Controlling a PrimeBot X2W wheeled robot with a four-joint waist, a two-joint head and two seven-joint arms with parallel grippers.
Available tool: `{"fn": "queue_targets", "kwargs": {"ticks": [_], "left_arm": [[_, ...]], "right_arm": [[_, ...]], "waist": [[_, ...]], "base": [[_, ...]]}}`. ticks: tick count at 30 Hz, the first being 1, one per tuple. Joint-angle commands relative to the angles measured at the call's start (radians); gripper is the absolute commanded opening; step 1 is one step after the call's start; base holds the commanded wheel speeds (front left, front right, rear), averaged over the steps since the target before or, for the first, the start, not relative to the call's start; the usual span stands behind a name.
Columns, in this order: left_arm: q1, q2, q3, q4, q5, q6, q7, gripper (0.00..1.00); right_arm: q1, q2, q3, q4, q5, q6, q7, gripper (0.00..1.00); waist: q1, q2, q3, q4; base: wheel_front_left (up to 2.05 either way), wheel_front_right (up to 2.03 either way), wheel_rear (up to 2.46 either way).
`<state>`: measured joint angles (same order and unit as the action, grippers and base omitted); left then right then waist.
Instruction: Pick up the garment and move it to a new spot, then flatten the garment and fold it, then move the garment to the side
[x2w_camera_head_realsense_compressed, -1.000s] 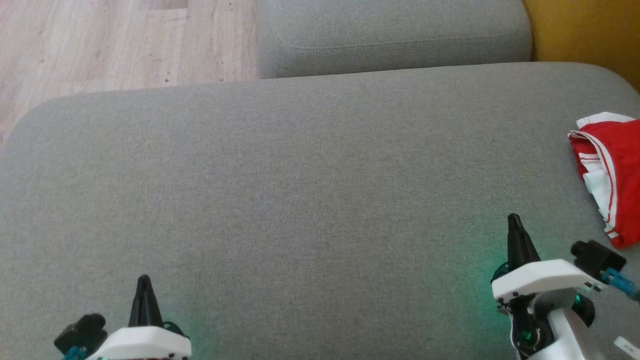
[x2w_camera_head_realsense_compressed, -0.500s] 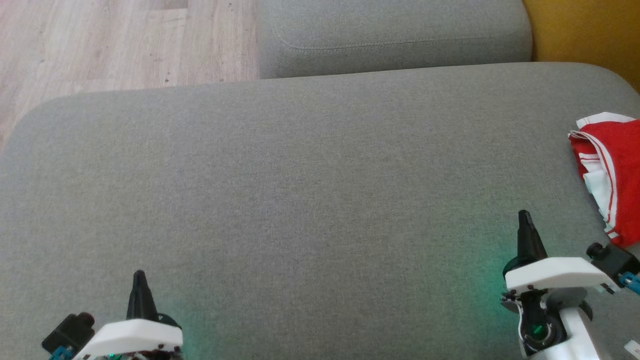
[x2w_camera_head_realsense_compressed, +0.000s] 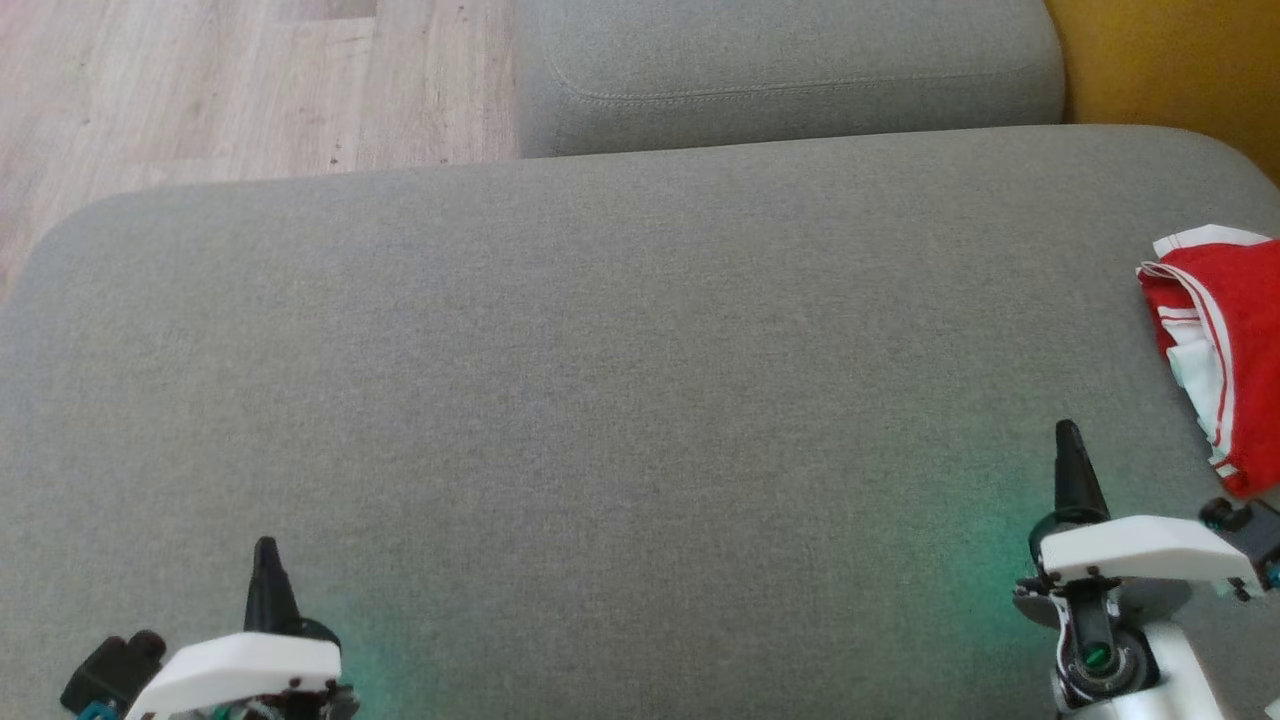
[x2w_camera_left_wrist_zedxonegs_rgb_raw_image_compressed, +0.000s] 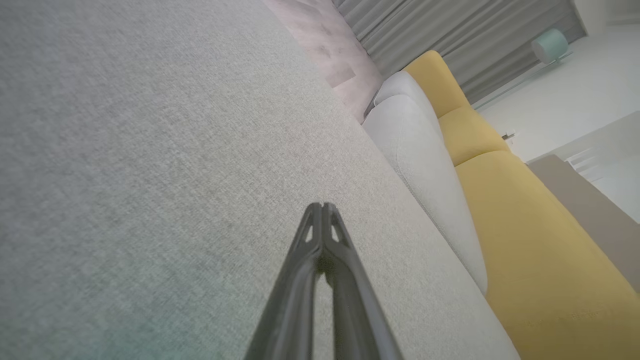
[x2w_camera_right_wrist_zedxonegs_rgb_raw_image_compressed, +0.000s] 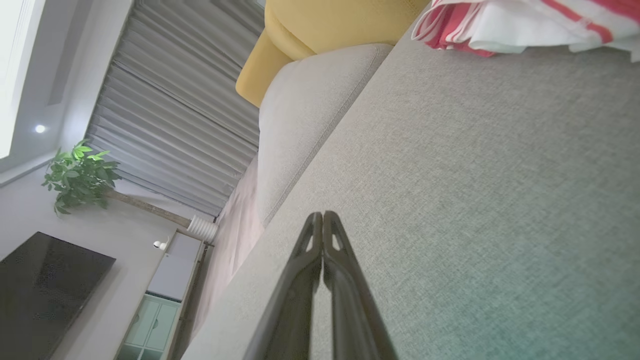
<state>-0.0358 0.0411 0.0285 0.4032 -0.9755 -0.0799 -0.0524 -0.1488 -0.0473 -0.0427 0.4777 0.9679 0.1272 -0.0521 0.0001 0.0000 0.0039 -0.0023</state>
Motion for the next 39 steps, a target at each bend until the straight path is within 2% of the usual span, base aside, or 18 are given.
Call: {"fn": "queue_targets", "kwargs": {"ticks": [1,39], "left_arm": [[-0.052,0.006,0.024,-0.041,-0.029,-0.006,0.006,0.0],[-0.066,0.008,0.066,-0.121,-0.442,-0.037,0.115,0.0]], "right_arm": [[-0.02,-0.004,0.005,-0.044,0.03,0.002,0.01,0.0],[0.022,-0.003,-0.047,-0.173,0.447,0.003,0.116,0.0]], "waist": [[0.0,0.0,0.0,0.0],[-0.0001,0.0,-0.001,0.002]], "base": [[0.0,0.0,0.0],[0.0,0.0,0.0]]}}
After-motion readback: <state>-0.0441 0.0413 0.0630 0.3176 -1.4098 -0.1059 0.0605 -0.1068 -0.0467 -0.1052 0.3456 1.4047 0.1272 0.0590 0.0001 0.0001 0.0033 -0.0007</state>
